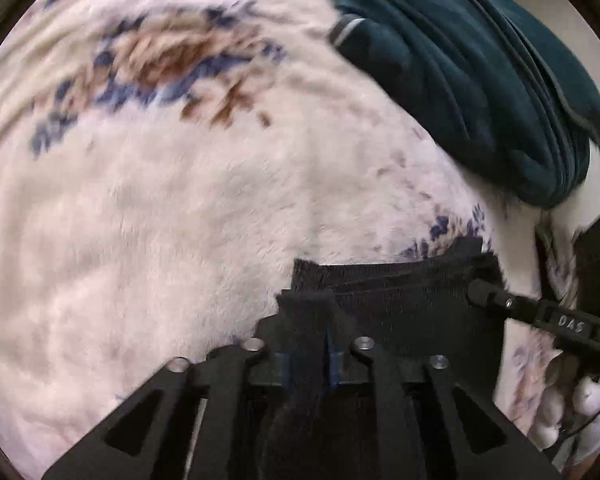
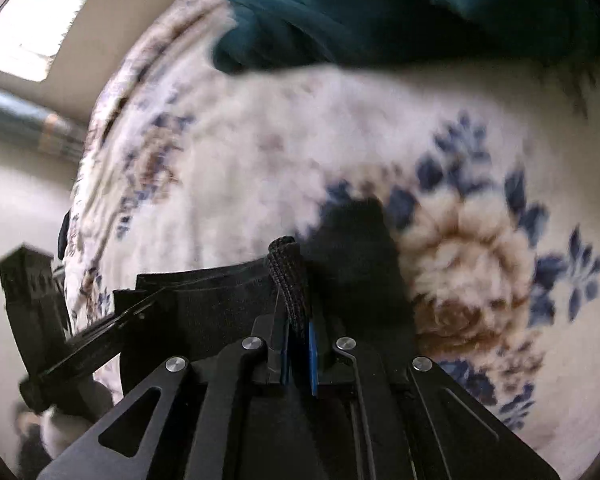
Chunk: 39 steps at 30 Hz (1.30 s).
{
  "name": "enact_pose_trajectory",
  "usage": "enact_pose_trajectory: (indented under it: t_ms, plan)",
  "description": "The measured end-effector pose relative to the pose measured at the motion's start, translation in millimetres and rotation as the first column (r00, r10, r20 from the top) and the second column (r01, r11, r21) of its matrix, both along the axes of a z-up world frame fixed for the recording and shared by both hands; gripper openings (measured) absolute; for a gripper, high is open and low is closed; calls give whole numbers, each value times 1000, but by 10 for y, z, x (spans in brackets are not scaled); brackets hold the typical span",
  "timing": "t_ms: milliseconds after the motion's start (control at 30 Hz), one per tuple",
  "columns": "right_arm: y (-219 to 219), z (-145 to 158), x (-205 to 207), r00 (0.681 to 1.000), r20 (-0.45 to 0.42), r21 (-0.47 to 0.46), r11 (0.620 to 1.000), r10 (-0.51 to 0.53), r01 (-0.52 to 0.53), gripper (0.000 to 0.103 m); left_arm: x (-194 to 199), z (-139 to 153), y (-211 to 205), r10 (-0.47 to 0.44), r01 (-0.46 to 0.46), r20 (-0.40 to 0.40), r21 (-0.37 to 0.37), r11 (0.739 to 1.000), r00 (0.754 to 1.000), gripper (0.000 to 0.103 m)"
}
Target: Fold small clothes
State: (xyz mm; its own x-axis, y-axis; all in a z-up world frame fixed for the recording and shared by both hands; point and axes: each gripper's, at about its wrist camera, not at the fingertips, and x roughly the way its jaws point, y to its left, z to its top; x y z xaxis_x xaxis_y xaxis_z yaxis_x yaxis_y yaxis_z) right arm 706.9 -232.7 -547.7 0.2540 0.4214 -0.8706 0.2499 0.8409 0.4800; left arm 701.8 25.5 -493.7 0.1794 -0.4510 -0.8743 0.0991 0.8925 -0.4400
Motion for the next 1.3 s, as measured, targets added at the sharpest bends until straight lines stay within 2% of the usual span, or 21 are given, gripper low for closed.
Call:
enact_pose_trajectory:
  t_ms: [33,100,167,200,233,267,300,400,533,633,667,833,867,933,967,1000,1067,1133,1167,1200,1300]
  plan:
    - [-39,-17,-29,1000,-3,23,1000,-14,15,11,-13,1,47,21,-21,-6,-30,999,1000,20]
    - [-127,8,-131,999,-3,46,998,-35,35,28,-98,21,167,69,-70,-13,-123,990,998,20]
    - [-144,32,-231,1000,3,57,998,-17,17,34,-146,41,203,78,-77,4,-140,987,997,19]
    - [-139,28,-263,1000,1,57,998,-8,7,35,-172,56,195,71,-68,27,-117,991,997,17]
    - [-129,16,-303,1000,-1,54,999,4,-4,34,-187,71,174,52,-47,52,-86,995,997,14]
    - [-129,11,-348,1000,16,38,999,-3,2,19,-181,91,145,39,-34,71,-69,997,997,7]
    - [-146,19,-375,999,36,27,999,-19,18,7,-178,106,135,26,-22,89,-52,998,996,7]
    - [-235,36,-384,996,45,8,997,-83,83,7,-110,83,154,22,-19,90,-34,999,996,7]
    - [-255,-49,-319,992,35,-46,991,-120,122,6,9,-161,223,32,-32,37,-1,999,999,8]
    - [-225,-74,-246,992,46,-115,986,-119,124,0,59,-273,304,56,-56,12,-4,998,998,8]
    - [-247,-38,-217,990,63,-171,976,-124,133,0,64,-279,314,54,-54,12,-8,998,998,8]
    - [-491,-27,-109,987,12,-11,987,-157,157,0,56,-156,325,53,-53,-1,-27,998,999,13]
    - [-518,26,-110,987,22,12,987,-158,158,1,37,-109,341,60,-60,2,-39,997,998,20]
    - [-516,118,-121,990,20,39,990,-136,135,6,-26,-1,409,102,-101,13,-71,992,995,30]
    - [-492,166,-146,993,28,39,992,-118,116,15,-56,40,432,113,-111,20,-87,990,993,41]
    - [-481,186,-172,994,35,44,994,-105,104,36,-76,59,433,117,-114,25,-102,988,993,50]
    - [-389,161,-203,998,26,34,997,-65,64,60,-90,52,368,104,-101,20,-111,989,994,52]
    - [-252,51,-200,1000,-3,18,1000,-20,20,61,-89,7,264,69,-67,29,-74,995,997,49]
    - [-183,-17,-196,1000,-19,12,1000,8,-8,51,-101,6,227,56,-53,51,-57,997,997,18]
    - [-135,-51,-217,1000,-5,-6,1000,17,-17,7,-101,5,186,37,-34,67,-45,998,997,6]
    - [-64,0,-281,999,42,-73,997,21,-18,7,-106,120,147,15,-13,134,-17,1000,991,6]
